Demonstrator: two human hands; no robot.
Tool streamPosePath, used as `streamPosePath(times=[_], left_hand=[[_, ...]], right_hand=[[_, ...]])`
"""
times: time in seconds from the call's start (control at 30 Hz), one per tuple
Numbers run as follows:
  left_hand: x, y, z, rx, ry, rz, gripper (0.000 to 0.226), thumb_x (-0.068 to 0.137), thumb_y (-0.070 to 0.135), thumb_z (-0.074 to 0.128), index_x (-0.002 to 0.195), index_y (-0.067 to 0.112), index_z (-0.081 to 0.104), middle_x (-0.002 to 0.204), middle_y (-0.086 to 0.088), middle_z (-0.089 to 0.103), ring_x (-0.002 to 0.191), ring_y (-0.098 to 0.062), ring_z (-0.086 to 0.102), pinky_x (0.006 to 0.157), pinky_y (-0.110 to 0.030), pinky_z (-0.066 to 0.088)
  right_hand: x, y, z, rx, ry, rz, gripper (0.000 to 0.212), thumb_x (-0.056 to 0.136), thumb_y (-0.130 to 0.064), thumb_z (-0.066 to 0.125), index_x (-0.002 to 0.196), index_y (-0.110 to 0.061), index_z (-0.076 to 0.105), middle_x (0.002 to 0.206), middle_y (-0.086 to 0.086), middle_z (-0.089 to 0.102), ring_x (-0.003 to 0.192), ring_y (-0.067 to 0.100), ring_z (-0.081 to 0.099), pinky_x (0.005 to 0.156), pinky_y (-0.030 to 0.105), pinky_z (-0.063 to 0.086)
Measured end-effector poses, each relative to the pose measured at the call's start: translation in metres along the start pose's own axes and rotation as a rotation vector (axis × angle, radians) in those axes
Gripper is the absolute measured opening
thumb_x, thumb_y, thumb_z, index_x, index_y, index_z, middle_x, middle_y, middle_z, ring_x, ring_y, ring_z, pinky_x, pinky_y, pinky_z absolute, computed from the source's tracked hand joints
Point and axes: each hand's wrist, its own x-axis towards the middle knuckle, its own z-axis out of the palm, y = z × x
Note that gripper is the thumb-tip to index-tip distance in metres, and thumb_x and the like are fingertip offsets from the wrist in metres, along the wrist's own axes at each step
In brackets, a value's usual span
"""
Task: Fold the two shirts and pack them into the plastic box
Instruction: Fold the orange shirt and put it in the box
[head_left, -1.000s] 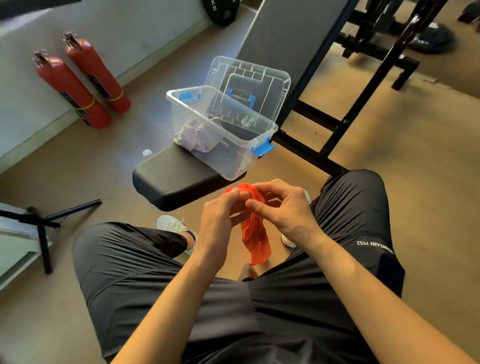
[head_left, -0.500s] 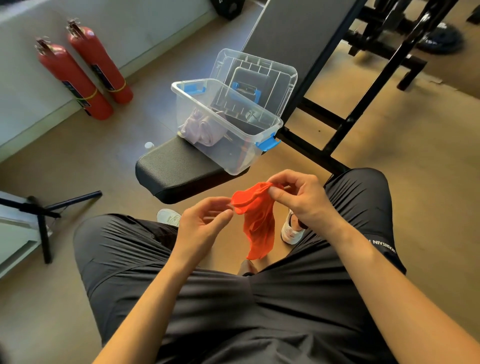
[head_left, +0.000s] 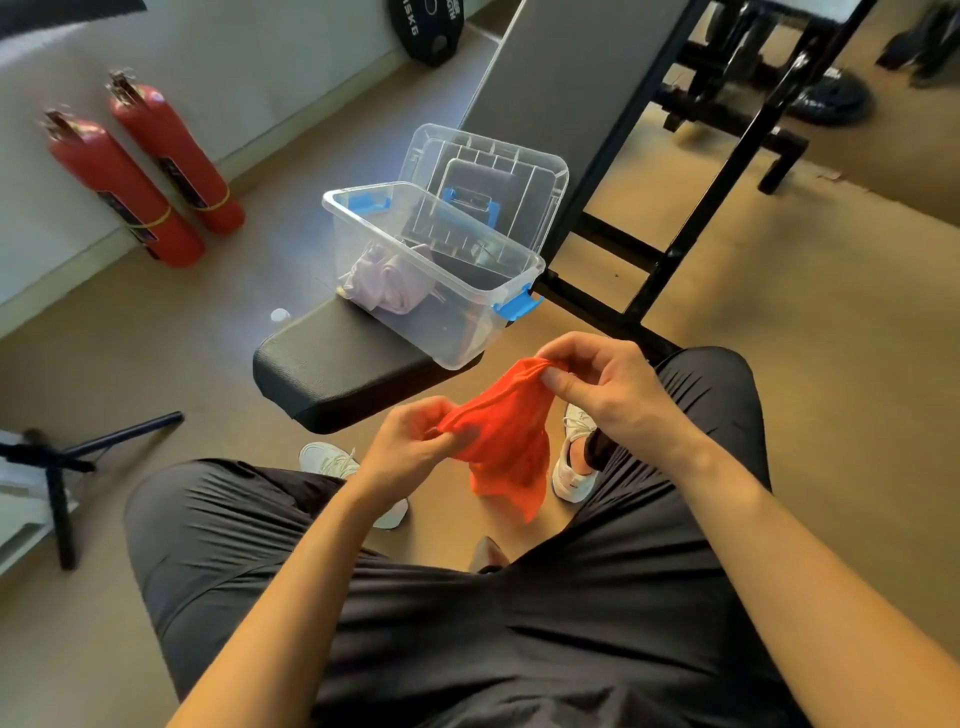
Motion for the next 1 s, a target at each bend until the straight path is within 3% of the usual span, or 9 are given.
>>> streamPosePath(times=[0.17,0.3,0.37,0.5,0.6,0.7,0.83,1.0], left_hand=[[-0.004,0.025,-0.013,-0.206,0.111,0.096,0.008,0.093,0.011,0.063,0.091,0.004,0.067,0.073,0.004,0.073,0.069,-0.007,0.066,0.068,-0.018,0.053],[0.005,0.040,-0.017,-0.190,0.231,0.129,0.008,0.096,0.011,0.064,0.092,0.005,0.068,0.073,0.002,0.073,0.065,-0.009,0.065,0.063,-0.018,0.054],[0.012,0.045,-0.021,-0.185,0.287,0.107,0.009,0.096,0.013,0.066,0.096,0.005,0.070,0.077,-0.002,0.072,0.066,-0.010,0.064,0.062,-0.020,0.054],[0.023,0.054,-0.026,-0.184,0.308,0.054,0.005,0.095,0.016,0.070,0.093,0.013,0.072,0.082,-0.006,0.072,0.070,-0.014,0.064,0.064,-0.026,0.056],[0.025,0.057,-0.025,-0.177,0.314,0.058,0.006,0.095,0.013,0.069,0.090,0.013,0.072,0.082,-0.009,0.071,0.072,-0.019,0.062,0.067,-0.032,0.053],[0.021,0.056,-0.020,-0.178,0.330,0.023,0.009,0.094,0.012,0.069,0.087,0.017,0.072,0.073,-0.002,0.070,0.063,-0.013,0.060,0.063,-0.029,0.051],[0.012,0.057,-0.015,-0.185,0.325,0.009,0.009,0.093,0.011,0.069,0.085,0.015,0.070,0.066,0.004,0.067,0.060,-0.011,0.058,0.060,-0.029,0.051],[0.005,0.072,-0.001,-0.272,0.310,-0.012,0.008,0.092,0.009,0.069,0.085,0.010,0.066,0.073,-0.006,0.065,0.065,-0.016,0.063,0.064,-0.034,0.059]], right_hand=[[0.007,0.003,-0.005,-0.101,0.113,-0.021,0.014,0.094,-0.012,0.068,0.108,-0.015,0.070,0.091,-0.001,0.071,0.087,0.009,0.068,0.081,0.031,0.060],[0.008,-0.001,-0.001,-0.133,0.093,-0.092,0.013,0.096,-0.011,0.066,0.104,-0.016,0.057,0.079,0.009,0.064,0.074,0.027,0.064,0.069,0.043,0.059],[0.009,-0.004,-0.001,-0.188,0.043,-0.145,0.010,0.097,-0.006,0.062,0.097,-0.016,0.060,0.079,0.005,0.061,0.072,0.026,0.061,0.067,0.049,0.056],[0.011,-0.013,-0.003,-0.303,-0.100,-0.234,0.034,0.095,0.010,0.049,0.095,-0.011,0.076,0.105,0.005,0.068,0.097,0.018,0.066,0.080,0.040,0.058],[0.015,-0.015,-0.003,-0.418,-0.078,-0.268,0.034,0.095,0.008,0.052,0.112,-0.011,0.075,0.114,0.004,0.068,0.108,0.016,0.065,0.094,0.034,0.056],[0.018,-0.017,-0.003,-0.469,-0.023,-0.266,0.036,0.093,0.007,0.055,0.121,-0.010,0.071,0.118,0.004,0.068,0.111,0.015,0.064,0.100,0.033,0.053],[0.019,-0.019,0.001,-0.447,0.076,-0.198,0.038,0.091,0.004,0.060,0.125,-0.011,0.069,0.117,0.000,0.066,0.100,0.011,0.064,0.091,0.034,0.057],[0.019,-0.018,0.010,-0.291,0.077,-0.120,0.042,0.090,-0.011,0.068,0.130,-0.022,0.066,0.111,-0.010,0.063,0.095,0.012,0.063,0.083,0.044,0.059]])
